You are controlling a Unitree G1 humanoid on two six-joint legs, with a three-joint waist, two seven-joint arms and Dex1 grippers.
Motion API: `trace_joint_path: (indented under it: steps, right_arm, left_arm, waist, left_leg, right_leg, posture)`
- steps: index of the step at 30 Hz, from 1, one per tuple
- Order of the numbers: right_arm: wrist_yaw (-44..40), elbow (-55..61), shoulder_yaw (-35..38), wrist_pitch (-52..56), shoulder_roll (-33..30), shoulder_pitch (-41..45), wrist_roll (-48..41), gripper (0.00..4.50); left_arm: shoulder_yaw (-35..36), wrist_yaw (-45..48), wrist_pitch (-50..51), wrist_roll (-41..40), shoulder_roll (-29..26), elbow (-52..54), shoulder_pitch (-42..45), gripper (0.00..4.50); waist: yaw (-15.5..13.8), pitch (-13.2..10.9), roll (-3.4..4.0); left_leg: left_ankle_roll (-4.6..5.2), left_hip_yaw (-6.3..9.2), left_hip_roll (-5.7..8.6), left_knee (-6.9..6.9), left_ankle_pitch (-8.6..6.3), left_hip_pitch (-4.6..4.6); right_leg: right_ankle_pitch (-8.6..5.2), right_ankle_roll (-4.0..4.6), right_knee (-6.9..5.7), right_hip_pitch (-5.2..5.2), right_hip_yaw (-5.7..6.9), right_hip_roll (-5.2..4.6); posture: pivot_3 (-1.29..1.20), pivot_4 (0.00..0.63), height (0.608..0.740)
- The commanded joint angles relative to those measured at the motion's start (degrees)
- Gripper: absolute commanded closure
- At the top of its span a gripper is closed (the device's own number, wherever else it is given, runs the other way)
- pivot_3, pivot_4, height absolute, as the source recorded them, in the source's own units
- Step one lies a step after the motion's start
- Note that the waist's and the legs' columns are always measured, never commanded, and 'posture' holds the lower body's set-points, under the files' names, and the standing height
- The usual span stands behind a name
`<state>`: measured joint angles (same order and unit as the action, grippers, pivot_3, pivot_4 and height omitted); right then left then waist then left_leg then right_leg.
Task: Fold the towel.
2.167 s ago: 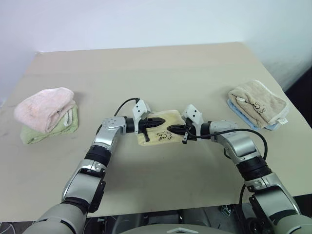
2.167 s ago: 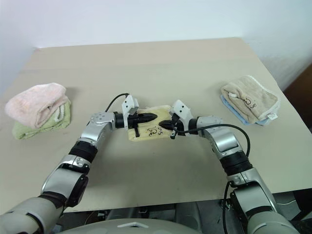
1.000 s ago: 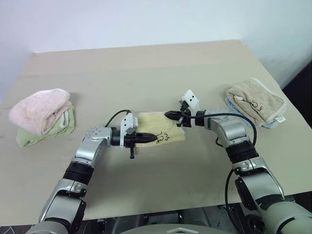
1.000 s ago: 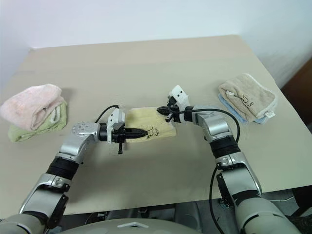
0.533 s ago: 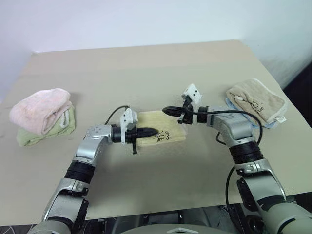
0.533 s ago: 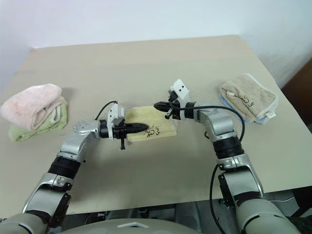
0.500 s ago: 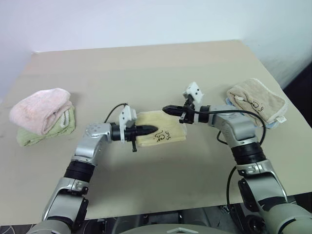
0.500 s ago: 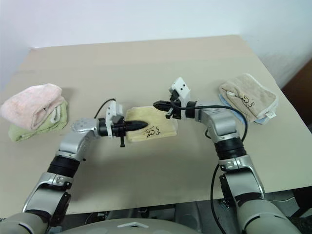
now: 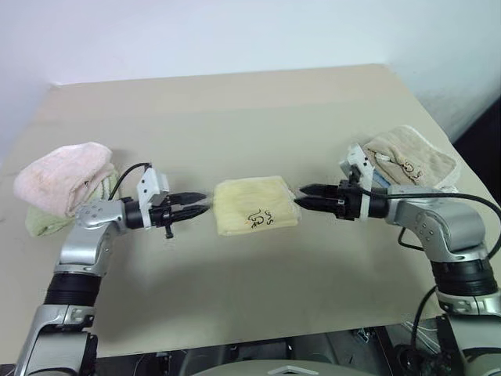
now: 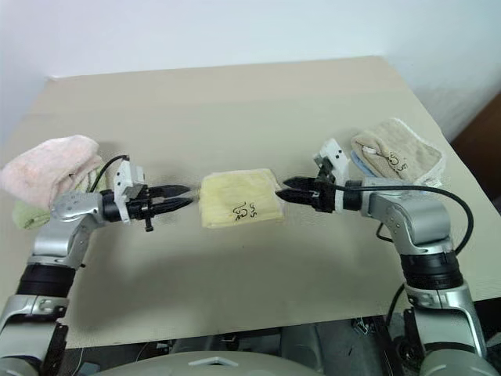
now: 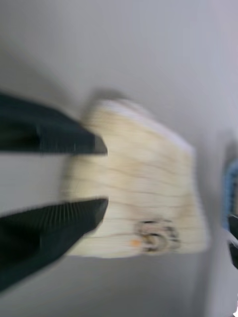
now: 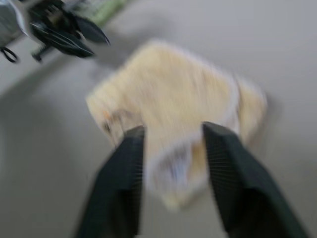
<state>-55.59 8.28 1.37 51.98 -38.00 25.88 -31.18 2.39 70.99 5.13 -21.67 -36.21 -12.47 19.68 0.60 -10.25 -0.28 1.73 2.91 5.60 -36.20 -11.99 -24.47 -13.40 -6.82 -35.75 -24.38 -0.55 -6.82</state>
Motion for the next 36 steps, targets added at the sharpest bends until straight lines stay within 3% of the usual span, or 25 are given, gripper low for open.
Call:
trace_joint_path:
  steps: [1,5,7,15,36]
  right_arm:
    - [0.48,0.42,2.49,1.20,-1.23,0.30,-1.97,1.24]
    - [1.83,-1.52,3.25,3.43,-0.81,1.13,-3.25,0.00]
    - [2.54,-2.98,3.41,4.97,-0.16,2.27,-3.82,0.00]
    - [8.66,-12.91,5.41,12.36,5.55,9.75,-5.83,0.00]
    - [9.15,-32.13,-3.28,-3.46,17.65,17.19,5.21,0.00]
  left_arm:
    - [2.31,0.69,-5.43,0.25,-0.98,-0.95,-0.81,1.81]
    - [3.37,2.42,-8.81,-0.70,-1.25,-2.71,-1.59,0.43]
    - [4.48,3.05,-11.60,-1.13,-1.19,-4.14,-1.78,0.06]
    - [5.94,6.48,-10.16,-4.33,-2.14,-3.54,-4.37,0.06]
    - [7.05,2.50,-8.50,-4.19,-1.07,1.33,-8.32,0.06]
  waist:
    - [0.01,0.00,0.00]
    - [-0.01,0.00,0.00]
    - [-0.01,0.00,0.00]
    - [0.15,0.00,0.01]
    - [0.71,0.00,0.02]
  left_leg:
    - [0.00,0.00,-0.02,0.01,0.00,0.00]
    - [0.00,0.00,-0.07,0.03,0.00,0.00]
    - [0.00,0.00,-0.07,0.06,0.00,-0.01]
    - [0.00,-0.03,-0.09,0.15,0.00,-0.03]
    - [0.00,-0.07,-0.13,0.11,0.00,0.08]
  right_leg:
    - [-0.01,0.02,0.10,0.01,0.00,0.01]
    - [0.01,0.07,0.29,0.03,-0.01,0.03]
    - [0.02,0.06,0.31,0.02,-0.01,0.02]
    - [0.06,0.06,0.31,-0.02,-0.03,0.03]
    - [0.20,-0.02,0.20,-0.06,0.00,0.15]
  posture:
    - [0.00,0.150,0.728]
    - [0.00,0.150,0.728]
    - [0.00,0.150,0.728]
    - [0.00,0.150,0.728]
    - [0.00,0.150,0.728]
